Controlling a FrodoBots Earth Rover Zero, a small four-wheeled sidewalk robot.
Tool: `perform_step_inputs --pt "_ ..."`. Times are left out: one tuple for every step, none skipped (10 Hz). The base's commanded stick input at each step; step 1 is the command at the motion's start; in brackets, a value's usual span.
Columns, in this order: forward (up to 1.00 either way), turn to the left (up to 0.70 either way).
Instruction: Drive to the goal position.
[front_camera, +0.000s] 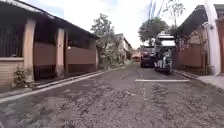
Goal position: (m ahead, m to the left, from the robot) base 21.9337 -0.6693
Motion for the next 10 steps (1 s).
perform_step_inputs --pt "0.7 0.0" --pt "0.7 0.0" --pt "0.7 0.0" --pt "0.7 0.0" --pt "0.7 0.0" --pt "0.7 0.0" --pt "0.7 0.0" --pt "0.7 0.0" --pt "0.7 0.0" --pt "0.7 0.0"
